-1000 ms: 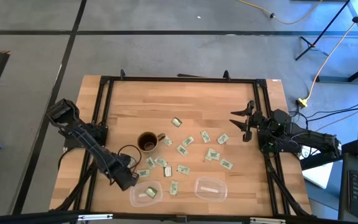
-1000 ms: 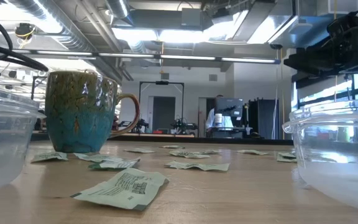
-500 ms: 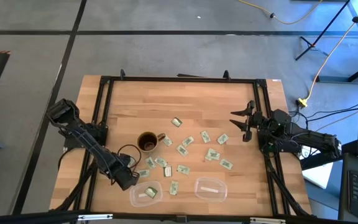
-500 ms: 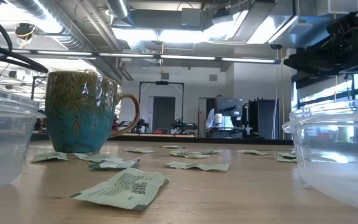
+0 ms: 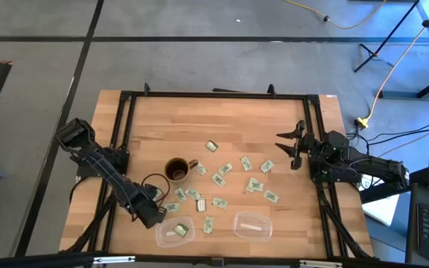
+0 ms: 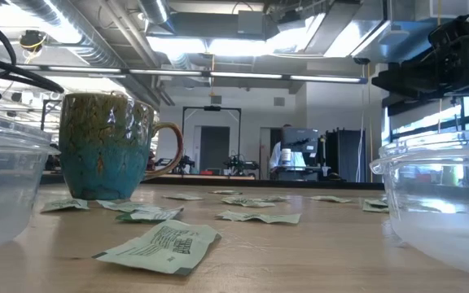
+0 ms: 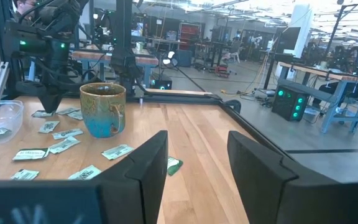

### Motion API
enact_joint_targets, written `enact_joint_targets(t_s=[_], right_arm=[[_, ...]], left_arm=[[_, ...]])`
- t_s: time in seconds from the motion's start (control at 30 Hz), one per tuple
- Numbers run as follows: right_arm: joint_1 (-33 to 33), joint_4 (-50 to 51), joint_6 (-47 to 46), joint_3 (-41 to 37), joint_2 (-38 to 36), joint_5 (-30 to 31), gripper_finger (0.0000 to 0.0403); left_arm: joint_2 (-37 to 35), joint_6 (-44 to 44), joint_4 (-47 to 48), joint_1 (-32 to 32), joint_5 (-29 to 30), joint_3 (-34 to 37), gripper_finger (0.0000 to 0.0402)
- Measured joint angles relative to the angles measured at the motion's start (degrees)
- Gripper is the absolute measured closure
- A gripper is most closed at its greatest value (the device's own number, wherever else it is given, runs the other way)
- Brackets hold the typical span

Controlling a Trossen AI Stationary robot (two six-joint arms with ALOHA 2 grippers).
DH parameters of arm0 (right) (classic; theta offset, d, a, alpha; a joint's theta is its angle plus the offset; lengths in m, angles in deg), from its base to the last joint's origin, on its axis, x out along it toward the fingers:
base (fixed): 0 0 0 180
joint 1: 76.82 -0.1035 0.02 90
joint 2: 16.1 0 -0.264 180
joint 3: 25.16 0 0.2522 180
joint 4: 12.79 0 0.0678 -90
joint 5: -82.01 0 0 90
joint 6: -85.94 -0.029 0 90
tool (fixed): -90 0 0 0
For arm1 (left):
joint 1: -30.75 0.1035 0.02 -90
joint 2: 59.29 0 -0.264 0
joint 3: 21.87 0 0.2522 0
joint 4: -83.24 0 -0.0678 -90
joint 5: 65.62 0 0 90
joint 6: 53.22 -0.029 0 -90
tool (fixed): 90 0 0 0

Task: Pick and place items into bin
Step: Put the green stevia packet into the left transparent bin

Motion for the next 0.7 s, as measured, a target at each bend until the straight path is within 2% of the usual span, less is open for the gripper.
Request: enact_joint_targets(t_s=[0.13,0.7], right_arm=[[0.0,0.0,0.2,0.0,0.0,0.0,0.0232],[0.0,0.0,0.2,0.0,0.0,0.0,0.0232]], left_arm=[[0.0,1.5,-0.1,0.0,0.2,0.0,0.0320],[0.9,4.5,-0.2,-0.1,-0.6,-0.2,0.0374]])
